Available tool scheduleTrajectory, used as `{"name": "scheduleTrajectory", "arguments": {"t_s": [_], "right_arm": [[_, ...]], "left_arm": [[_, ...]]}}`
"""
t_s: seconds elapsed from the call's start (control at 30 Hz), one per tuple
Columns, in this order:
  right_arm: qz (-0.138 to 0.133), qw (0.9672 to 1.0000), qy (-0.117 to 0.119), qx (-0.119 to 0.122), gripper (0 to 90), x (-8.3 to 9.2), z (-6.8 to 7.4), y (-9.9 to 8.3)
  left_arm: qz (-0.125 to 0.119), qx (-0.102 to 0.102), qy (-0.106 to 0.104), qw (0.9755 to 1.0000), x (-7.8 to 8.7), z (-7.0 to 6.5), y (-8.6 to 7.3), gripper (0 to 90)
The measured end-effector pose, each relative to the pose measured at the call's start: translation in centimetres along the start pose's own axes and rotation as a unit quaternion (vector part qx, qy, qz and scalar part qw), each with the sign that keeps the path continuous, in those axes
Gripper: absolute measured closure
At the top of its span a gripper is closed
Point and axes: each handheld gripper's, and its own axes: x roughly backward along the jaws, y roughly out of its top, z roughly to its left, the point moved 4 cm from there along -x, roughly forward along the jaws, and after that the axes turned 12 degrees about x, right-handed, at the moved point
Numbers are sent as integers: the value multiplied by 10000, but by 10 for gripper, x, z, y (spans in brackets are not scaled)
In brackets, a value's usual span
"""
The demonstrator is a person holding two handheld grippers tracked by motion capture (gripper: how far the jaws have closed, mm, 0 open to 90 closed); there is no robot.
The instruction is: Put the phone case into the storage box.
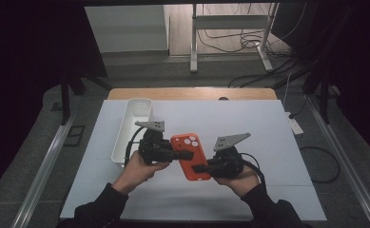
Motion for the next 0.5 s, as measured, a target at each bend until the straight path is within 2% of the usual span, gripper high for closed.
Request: {"name": "scheduleTrajectory", "arguments": {"t_s": [0.03, 0.2, 0.3, 0.33, 0.37, 0.47, 0.5], "right_arm": [[-1, 10000, -30, -8, 845, 1, -1, 0], [-12, 9994, -356, 26, 844, 5, -5, -2], [-1, 9985, -554, 48, 844, 7, -8, -3], [0, 9983, -578, 54, 844, 7, -8, -3], [16, 9981, -606, 64, 844, 8, -9, -3], [45, 9975, -707, 65, 844, 8, -10, -4], [45, 9975, -707, 65, 844, 8, -10, -4]], "left_arm": [[-36, 16, 35, 10000, 1, -1, 0, 585], [-155, -159, 477, 9986, 6, -1, 3, 460], [-167, -229, 602, 9978, 6, -1, 3, 381], [-198, -269, 773, 9964, 6, -1, 4, 356], [-198, -269, 773, 9964, 6, -1, 4, 337], [-243, -349, 1084, 9932, 6, -1, 4, 262], [-243, -349, 1084, 9932, 6, -1, 4, 235]]}}
